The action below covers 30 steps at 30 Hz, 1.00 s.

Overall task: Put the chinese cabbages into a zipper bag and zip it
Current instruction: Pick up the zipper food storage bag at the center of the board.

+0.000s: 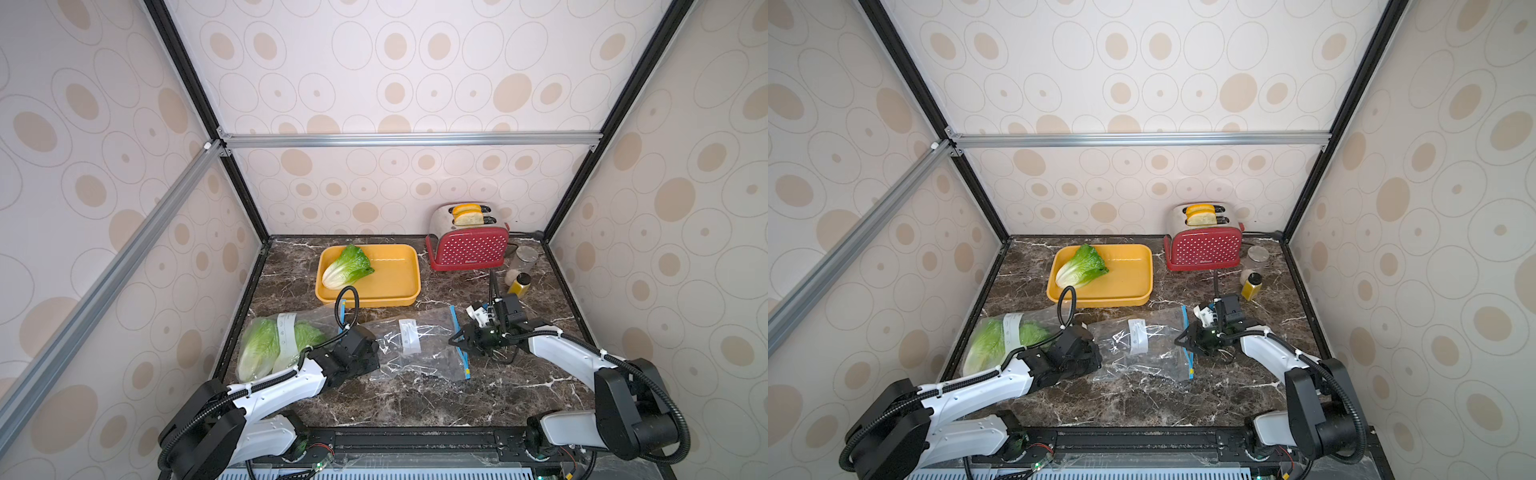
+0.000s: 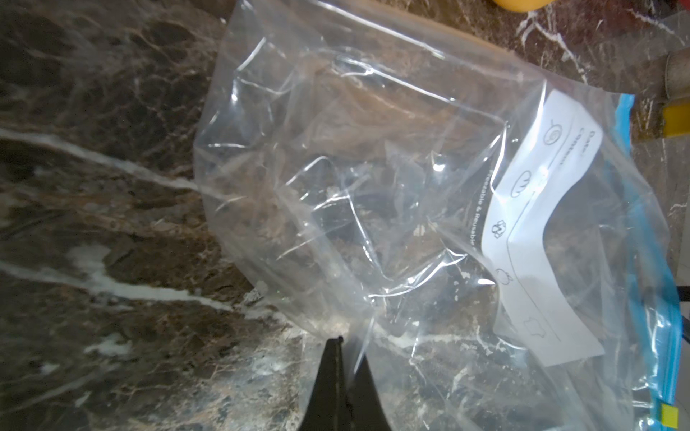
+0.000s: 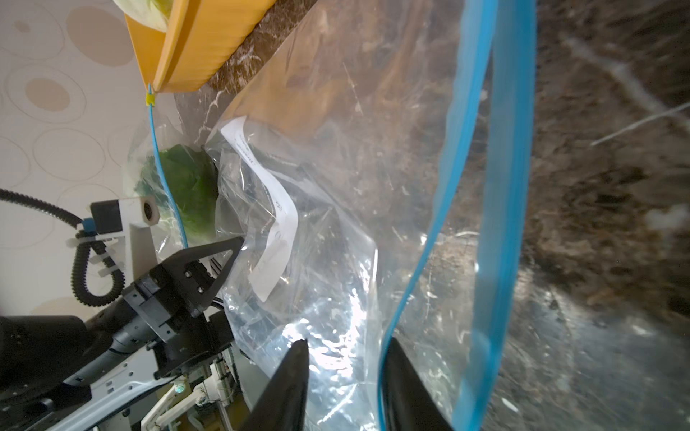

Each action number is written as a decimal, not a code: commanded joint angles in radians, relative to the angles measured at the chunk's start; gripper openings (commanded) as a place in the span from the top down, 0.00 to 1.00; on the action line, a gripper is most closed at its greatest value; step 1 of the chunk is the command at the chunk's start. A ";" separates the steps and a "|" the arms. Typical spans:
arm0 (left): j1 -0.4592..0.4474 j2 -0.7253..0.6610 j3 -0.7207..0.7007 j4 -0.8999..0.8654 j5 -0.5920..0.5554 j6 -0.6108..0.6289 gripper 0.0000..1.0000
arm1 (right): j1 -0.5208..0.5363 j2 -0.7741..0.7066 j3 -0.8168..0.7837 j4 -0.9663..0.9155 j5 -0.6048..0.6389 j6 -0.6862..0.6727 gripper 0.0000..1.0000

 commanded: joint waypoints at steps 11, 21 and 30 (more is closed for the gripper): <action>0.007 0.002 0.029 -0.001 0.000 0.012 1.00 | 0.055 0.031 0.046 -0.076 0.085 -0.098 0.86; 0.008 -0.002 0.036 -0.031 -0.017 0.018 1.00 | 0.055 -0.109 0.065 -0.148 0.153 -0.108 1.00; 0.008 0.003 0.089 -0.061 -0.010 0.059 0.83 | 0.058 -0.286 0.166 -0.222 0.172 -0.144 1.00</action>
